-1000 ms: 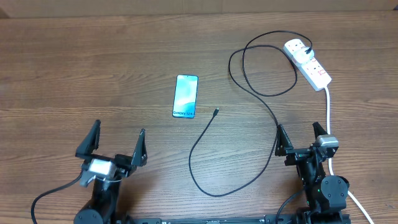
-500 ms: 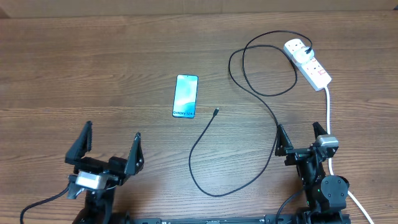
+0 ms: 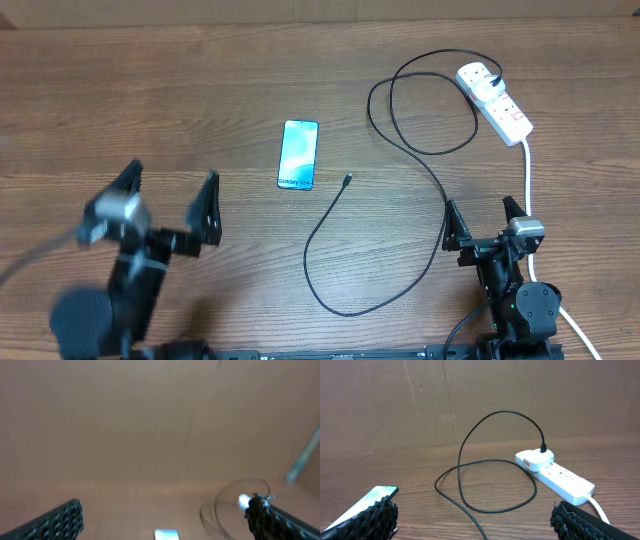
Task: Plug charger to phone and switch on socket
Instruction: 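Raise the left gripper and move it toward the phone, then position the open left gripper above the phone's top edge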
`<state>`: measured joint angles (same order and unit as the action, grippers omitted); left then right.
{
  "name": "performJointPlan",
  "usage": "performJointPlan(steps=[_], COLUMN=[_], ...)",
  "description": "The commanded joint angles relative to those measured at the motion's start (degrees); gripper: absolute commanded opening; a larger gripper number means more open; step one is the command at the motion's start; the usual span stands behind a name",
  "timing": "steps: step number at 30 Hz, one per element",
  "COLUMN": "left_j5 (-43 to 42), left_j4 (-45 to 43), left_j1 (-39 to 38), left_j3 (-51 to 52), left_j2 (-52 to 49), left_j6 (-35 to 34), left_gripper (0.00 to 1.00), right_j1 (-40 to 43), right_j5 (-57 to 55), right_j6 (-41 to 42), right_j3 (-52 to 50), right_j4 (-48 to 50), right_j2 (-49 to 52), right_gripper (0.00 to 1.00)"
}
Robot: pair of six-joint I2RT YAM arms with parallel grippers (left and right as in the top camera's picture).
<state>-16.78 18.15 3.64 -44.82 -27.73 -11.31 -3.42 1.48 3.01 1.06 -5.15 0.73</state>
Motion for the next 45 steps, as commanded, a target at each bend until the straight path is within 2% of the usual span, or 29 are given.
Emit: performJointPlan(steps=[1, 4, 7, 10, 13, 16, 21, 23, 25, 28, 34, 39, 45], left_j5=[-4.8, -15.6, -22.8, -23.7, -22.5, -16.4, 4.3, 9.7, 9.5, 4.6, 3.8, 10.2, 22.8], left_j4=[8.4, 13.2, 11.7, 12.0, 16.9, 27.5, 46.1, 50.3, 51.1, 51.5, 53.7, 59.2, 72.2], left_j1=[0.1, 0.1, 0.1, -0.1, -0.8, -2.9, -10.2, -13.2, -15.2, -16.6, -17.0, -19.4, -24.4], left_j3=[-12.3, -18.4, -19.4, -20.5, -24.0, -31.8, -48.3, -53.0, -55.1, -55.0, -54.9, -58.3, -72.1], left_j2=[-10.1, -16.7, -19.7, -22.5, -25.4, -30.3, -41.4, -45.4, -48.0, -50.1, -54.3, -58.3, -69.4], left_j6=[1.6, 1.4, 2.1, -1.5, -2.6, -0.9, 0.6, 0.6, 0.5, -0.5, -2.5, -7.8, -12.7], left_gripper=[1.0, 1.0, 1.0, 1.0, 1.0, 1.0, 1.0, 1.0, 1.0, 1.0, 1.0, 1.0, 1.0], right_j1=[0.1, 0.1, 0.1, 0.1, 0.1, 0.1, 0.1, 0.1, 0.1, 0.1, 0.1, 0.1, 0.1], right_j5=[-0.2, -0.2, -0.2, -0.2, -0.2, -0.2, -0.2, -0.2, -0.2, -0.2, -0.2, -0.2, -0.2], right_j6=[0.2, 0.2, 0.2, 0.2, 0.2, 0.2, 0.2, 0.2, 0.2, 0.2, 0.2, 0.2, 0.2], right_j3=[-0.6, -0.6, -0.6, -0.6, -0.6, -0.6, -0.6, -0.6, -0.6, -0.6, -0.6, -0.6, -0.6], right_j4=[0.3, 0.3, 0.3, 0.3, 0.3, 0.3, 0.3, 0.3, 0.3, 0.3, 0.3, 0.3, 0.3], right_j2=[-0.6, -0.6, -0.6, -0.6, -0.6, -0.6, -0.6, -0.6, -0.6, -0.6, -0.6, -0.6, -0.6], right_gripper=[1.0, 1.0, 1.0, 1.0, 1.0, 1.0, 1.0, 1.0, 1.0, 1.0, 1.0, 1.0, 1.0])
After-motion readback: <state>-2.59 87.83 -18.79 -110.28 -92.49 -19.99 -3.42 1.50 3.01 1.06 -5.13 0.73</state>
